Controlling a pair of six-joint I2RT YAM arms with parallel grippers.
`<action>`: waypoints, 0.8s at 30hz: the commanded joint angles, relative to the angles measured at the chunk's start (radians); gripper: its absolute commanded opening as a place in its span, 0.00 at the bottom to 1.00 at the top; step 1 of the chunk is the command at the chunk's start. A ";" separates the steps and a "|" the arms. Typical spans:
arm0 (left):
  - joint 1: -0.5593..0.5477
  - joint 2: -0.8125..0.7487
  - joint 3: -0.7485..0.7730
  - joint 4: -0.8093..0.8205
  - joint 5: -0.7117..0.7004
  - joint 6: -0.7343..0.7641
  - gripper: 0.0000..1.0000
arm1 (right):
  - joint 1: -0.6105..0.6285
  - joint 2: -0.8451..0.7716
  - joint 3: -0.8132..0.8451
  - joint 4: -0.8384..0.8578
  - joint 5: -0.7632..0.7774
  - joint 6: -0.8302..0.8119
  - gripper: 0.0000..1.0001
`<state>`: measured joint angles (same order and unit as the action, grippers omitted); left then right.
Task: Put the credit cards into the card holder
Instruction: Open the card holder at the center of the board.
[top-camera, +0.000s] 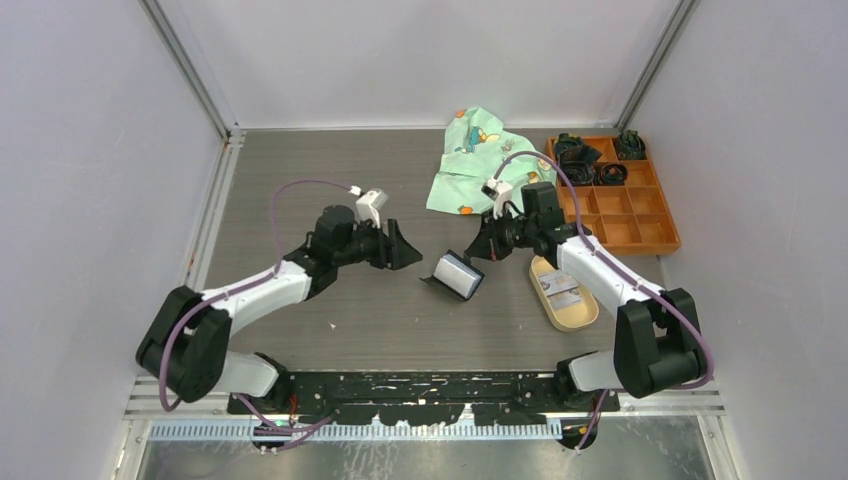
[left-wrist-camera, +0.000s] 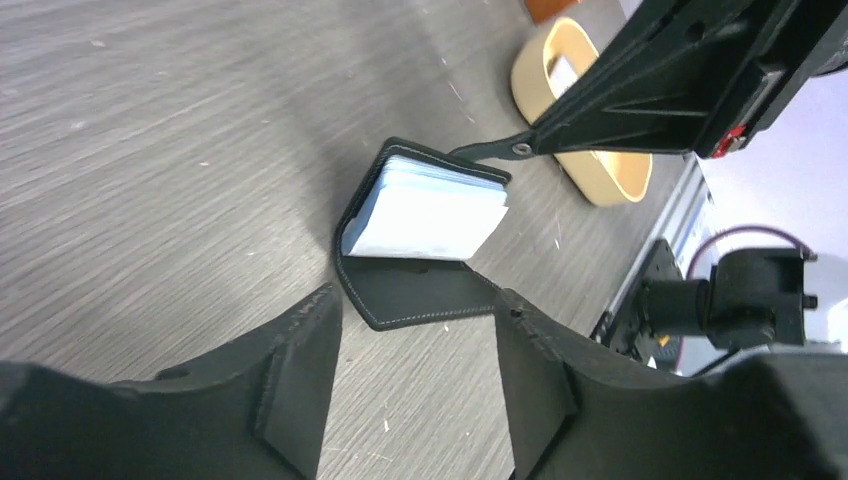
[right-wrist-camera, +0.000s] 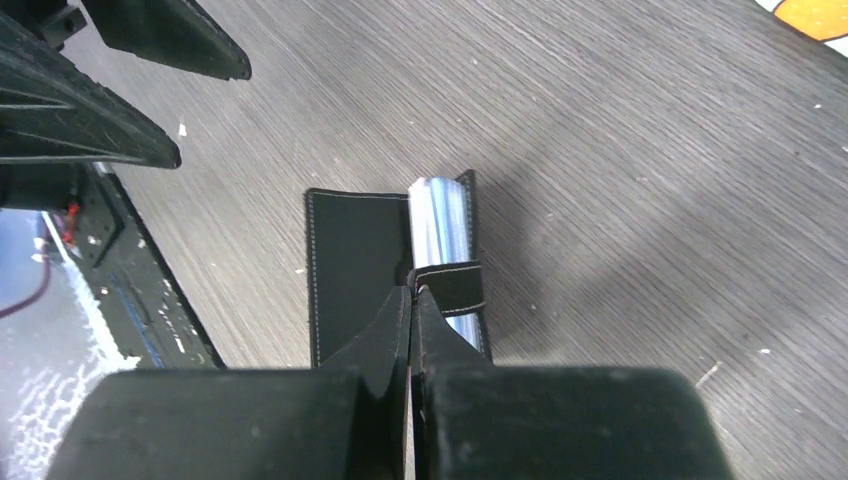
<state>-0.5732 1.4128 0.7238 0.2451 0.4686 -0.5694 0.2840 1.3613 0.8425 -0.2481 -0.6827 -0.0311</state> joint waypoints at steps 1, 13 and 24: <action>0.014 -0.127 -0.123 0.108 -0.143 -0.039 0.63 | -0.004 -0.014 -0.002 0.090 -0.079 0.114 0.01; -0.023 -0.252 -0.320 0.149 -0.138 -0.309 0.61 | -0.005 0.016 0.035 -0.023 0.085 0.006 0.01; -0.118 -0.138 -0.223 0.139 -0.152 -0.320 0.57 | 0.003 0.119 0.153 -0.284 0.229 -0.207 0.01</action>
<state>-0.6743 1.2373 0.4160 0.3664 0.3229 -0.8867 0.2813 1.4540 0.9005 -0.4026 -0.5201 -0.1123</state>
